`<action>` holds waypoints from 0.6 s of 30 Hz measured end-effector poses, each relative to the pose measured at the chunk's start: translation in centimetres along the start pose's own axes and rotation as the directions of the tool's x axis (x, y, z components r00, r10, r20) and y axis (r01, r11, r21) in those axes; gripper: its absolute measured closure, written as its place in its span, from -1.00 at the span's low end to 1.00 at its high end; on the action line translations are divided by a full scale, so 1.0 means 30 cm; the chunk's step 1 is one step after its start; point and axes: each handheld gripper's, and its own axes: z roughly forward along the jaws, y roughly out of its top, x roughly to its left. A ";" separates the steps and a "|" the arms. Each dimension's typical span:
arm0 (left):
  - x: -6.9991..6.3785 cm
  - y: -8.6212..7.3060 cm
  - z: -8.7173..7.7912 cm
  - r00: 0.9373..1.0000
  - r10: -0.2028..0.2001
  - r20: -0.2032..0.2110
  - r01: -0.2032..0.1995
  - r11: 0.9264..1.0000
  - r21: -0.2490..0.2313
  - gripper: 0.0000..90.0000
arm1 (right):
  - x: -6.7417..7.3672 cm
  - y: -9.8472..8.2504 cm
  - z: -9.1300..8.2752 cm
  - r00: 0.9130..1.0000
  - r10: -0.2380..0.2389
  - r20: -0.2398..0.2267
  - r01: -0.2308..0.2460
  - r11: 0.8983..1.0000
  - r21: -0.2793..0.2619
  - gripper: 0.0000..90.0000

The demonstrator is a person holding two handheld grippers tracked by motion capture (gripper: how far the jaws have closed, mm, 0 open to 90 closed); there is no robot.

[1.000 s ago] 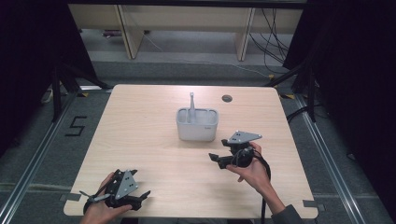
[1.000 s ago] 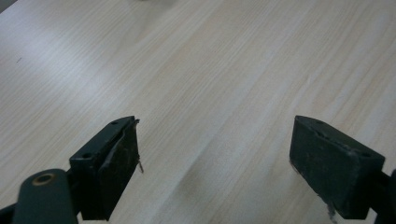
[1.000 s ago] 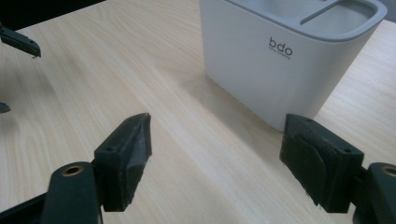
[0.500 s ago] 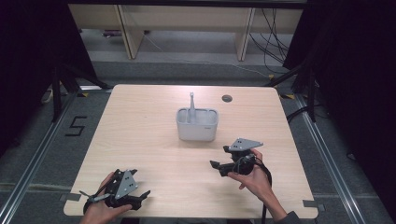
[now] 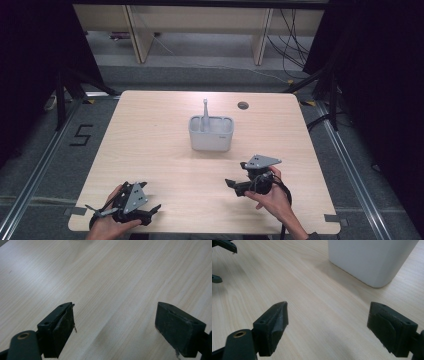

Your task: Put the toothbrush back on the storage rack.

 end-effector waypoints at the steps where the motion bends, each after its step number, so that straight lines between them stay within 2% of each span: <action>1: 0.000 0.000 0.000 1.000 -0.003 -0.001 0.003 1.000 -0.002 -0.66 | 0.004 -0.004 -0.003 1.000 0.015 0.006 -0.015 1.000 0.005 -0.61; 2: -0.002 -0.001 0.001 1.000 -0.012 -0.003 0.012 1.000 -0.007 -0.66 | 0.003 -0.006 -0.003 1.000 0.006 -0.006 -0.006 1.000 0.006 -0.61; 3: -0.003 -0.001 0.002 1.000 -0.012 -0.003 0.012 1.000 -0.009 -0.66 | 0.007 -0.010 -0.005 1.000 0.012 0.001 -0.012 1.000 0.003 -0.61; 5: 0.002 0.001 0.001 1.000 0.004 0.001 -0.004 1.000 0.005 -0.66 | 0.009 -0.015 -0.008 1.000 0.015 -0.001 -0.015 1.000 0.010 -0.61; 8: -0.001 0.000 0.002 1.000 0.005 0.003 -0.005 1.000 0.004 -0.66 | 0.011 -0.025 -0.010 1.000 0.007 -0.001 -0.007 1.000 0.012 -0.62; 10: -0.001 0.000 0.001 1.000 0.004 0.002 -0.004 1.000 0.005 -0.66 | 0.017 -0.033 -0.010 1.000 0.018 0.003 -0.018 1.000 0.015 -0.63; 11: 0.000 0.000 0.001 1.000 0.002 0.001 -0.002 1.000 0.004 -0.66 | 0.018 -0.035 -0.012 1.000 0.017 -0.012 -0.016 1.000 0.025 -0.63; 12: 0.000 0.000 0.001 1.000 0.001 -0.001 -0.001 1.000 0.004 -0.66 | 0.017 -0.038 -0.012 1.000 -0.004 0.010 0.004 1.000 0.017 -0.63; 13: 0.001 0.000 0.000 1.000 0.002 0.000 -0.002 1.000 0.004 -0.66 | 0.027 -0.041 -0.014 1.000 0.022 -0.004 -0.022 0.999 0.035 -0.63; 14: 0.000 -0.001 0.001 1.000 0.002 0.001 -0.002 1.000 0.004 -0.66 | 0.024 -0.042 -0.012 1.000 -0.008 0.003 0.008 0.999 0.033 -0.63; 16: 0.001 0.000 0.003 1.000 0.008 -0.007 -0.008 1.000 0.010 -0.66 | 0.028 -0.046 -0.013 1.000 -0.019 -0.003 0.019 0.999 0.044 -0.63; 17: -0.004 -0.002 0.007 1.000 -0.018 -0.005 0.018 1.000 0.003 -0.66 | 0.029 -0.049 -0.012 1.000 -0.018 -0.003 0.018 0.999 0.043 -0.63; 18: -0.004 -0.001 0.007 1.000 -0.011 -0.009 0.011 1.000 -0.004 -0.66 | 0.030 -0.051 -0.013 1.000 -0.019 -0.007 0.020 0.999 0.047 -0.63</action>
